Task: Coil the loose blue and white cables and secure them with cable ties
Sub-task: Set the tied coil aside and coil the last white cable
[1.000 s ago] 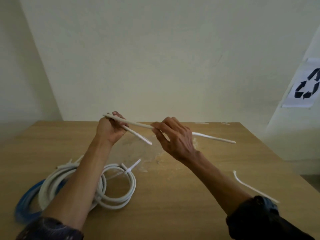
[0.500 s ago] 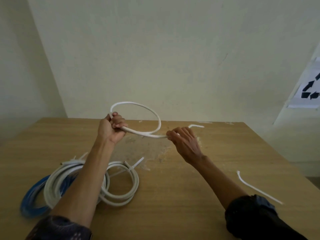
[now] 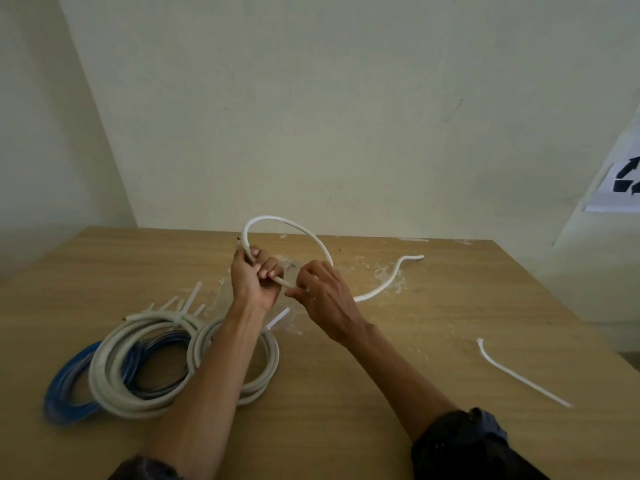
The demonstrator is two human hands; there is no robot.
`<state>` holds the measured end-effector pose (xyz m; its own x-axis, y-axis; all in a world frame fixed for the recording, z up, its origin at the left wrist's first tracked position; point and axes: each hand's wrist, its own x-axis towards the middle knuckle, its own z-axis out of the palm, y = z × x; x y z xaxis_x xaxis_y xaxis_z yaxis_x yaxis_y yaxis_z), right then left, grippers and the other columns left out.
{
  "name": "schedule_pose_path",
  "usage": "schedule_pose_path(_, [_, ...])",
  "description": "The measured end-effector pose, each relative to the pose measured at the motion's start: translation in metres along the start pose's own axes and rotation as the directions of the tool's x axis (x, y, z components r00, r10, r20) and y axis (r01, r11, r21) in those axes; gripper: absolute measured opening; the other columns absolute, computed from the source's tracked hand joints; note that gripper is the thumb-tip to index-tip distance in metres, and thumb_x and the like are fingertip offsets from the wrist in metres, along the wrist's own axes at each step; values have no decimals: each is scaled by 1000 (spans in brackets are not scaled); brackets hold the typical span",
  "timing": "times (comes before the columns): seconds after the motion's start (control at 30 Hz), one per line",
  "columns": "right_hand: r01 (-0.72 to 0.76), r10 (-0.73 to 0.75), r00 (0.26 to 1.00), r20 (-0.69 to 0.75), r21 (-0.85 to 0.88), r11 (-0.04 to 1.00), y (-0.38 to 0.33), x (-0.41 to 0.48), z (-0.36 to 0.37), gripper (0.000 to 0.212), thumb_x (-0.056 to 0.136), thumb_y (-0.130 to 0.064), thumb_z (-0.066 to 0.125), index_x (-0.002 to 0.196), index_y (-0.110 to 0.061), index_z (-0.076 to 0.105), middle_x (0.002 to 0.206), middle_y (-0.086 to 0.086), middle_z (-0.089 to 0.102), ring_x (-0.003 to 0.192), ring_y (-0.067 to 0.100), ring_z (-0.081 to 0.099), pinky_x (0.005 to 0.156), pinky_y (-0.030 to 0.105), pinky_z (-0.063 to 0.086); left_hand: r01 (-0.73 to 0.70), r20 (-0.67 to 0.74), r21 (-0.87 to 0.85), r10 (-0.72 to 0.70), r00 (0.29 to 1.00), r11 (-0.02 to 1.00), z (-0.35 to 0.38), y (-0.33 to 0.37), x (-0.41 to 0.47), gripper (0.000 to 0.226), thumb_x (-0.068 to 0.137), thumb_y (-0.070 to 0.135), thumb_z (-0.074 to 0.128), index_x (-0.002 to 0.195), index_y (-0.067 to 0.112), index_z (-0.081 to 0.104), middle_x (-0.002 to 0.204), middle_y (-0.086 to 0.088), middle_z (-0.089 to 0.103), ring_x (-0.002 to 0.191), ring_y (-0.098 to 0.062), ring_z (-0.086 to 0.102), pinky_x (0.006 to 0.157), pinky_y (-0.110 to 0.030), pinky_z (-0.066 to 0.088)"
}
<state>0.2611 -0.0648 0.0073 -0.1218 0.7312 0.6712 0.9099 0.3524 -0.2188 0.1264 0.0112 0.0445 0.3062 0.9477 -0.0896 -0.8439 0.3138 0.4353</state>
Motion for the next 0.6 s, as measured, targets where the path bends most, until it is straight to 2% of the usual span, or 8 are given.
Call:
schedule_pose_path(0.1, [1,-4,999,-39,-74,997,11,-14,0,35,94,-48,53,90,-15,64,106,6,59,94,24,53,79,39,45,17,-13,-69,-18,1000,997,-10,8,9,48,109,39,31,75,16,55,53,5,51,35,-6,33,39,-18,33])
schedule_pose_path(0.2, [0,-1,1000,-10,-136,991,25,-31,-7,37,93,-52,49,92,-19,66,106,4,57,96,22,52,84,38,47,39,-33,-132,-43,999,990,-14,14,19,49,108,38,32,88,11,68,53,7,52,34,-4,33,37,-16,32])
schedule_pose_path(0.33, [-26,10,997,-82,-196,980,61,-54,-19,35,91,-52,54,94,-21,69,101,3,57,91,24,52,84,42,47,9,-28,-138,-13,1000,990,-11,24,29,58,110,39,29,66,13,57,48,4,51,37,-10,44,46,-20,39])
schedule_pose_path(0.4, [-72,47,993,-107,-249,966,76,-61,-23,33,91,-51,55,96,-23,71,99,2,57,90,23,51,85,44,46,47,31,-114,-44,999,992,-11,25,28,52,109,40,31,71,14,56,48,6,49,36,-9,39,43,-18,37])
schedule_pose_path(0.47, [-125,94,989,-118,-298,946,85,-64,-28,32,91,-52,55,99,-25,71,97,1,56,88,22,50,86,45,46,120,92,-80,-113,989,990,-11,24,24,50,109,39,33,78,14,63,47,10,44,36,-6,33,38,-19,34])
schedule_pose_path(0.6, [-170,136,983,-127,-318,933,93,-67,-36,31,93,-54,52,98,-27,69,86,-5,60,77,21,56,73,39,44,82,125,-66,-73,989,994,-10,27,25,62,109,39,32,61,14,63,51,5,52,40,-9,44,43,-18,42])
